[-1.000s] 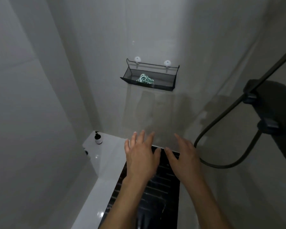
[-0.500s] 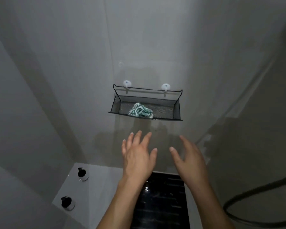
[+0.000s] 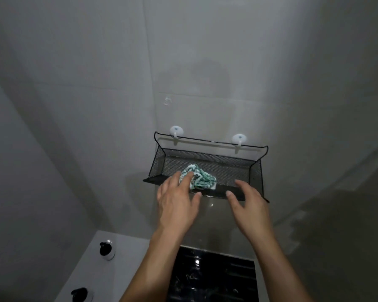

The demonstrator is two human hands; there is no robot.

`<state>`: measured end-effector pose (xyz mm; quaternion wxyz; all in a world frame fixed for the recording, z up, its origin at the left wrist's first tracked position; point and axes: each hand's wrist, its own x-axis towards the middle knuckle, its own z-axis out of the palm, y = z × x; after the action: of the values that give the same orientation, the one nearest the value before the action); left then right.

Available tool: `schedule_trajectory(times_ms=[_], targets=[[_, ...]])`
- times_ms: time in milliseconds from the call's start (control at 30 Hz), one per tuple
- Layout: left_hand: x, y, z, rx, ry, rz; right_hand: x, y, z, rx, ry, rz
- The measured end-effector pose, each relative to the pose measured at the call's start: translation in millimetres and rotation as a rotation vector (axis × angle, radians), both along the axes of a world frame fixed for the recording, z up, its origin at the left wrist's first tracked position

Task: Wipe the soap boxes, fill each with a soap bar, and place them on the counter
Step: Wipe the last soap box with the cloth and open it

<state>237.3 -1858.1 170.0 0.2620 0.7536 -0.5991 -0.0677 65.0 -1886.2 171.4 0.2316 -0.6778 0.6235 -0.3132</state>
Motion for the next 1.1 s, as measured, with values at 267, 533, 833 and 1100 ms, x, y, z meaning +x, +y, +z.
schedule_trajectory(times_ms=[267, 533, 833, 1100], targets=[[13, -96, -5, 0.19, 0.002, 0.049, 6, -115, -15, 0.271, -0.053, 0.089], [11, -143, -24, 0.31, -0.001, 0.065, 18, -187, -45, 0.508, 0.063, 0.118], [44, -157, -25, 0.069, 0.2, 0.082, 29, -208, -66, 0.615, 0.109, 0.088], [57, -181, -36, 0.306, 0.37, 0.143, 40, -213, -73, 0.706, 0.016, 0.002]])
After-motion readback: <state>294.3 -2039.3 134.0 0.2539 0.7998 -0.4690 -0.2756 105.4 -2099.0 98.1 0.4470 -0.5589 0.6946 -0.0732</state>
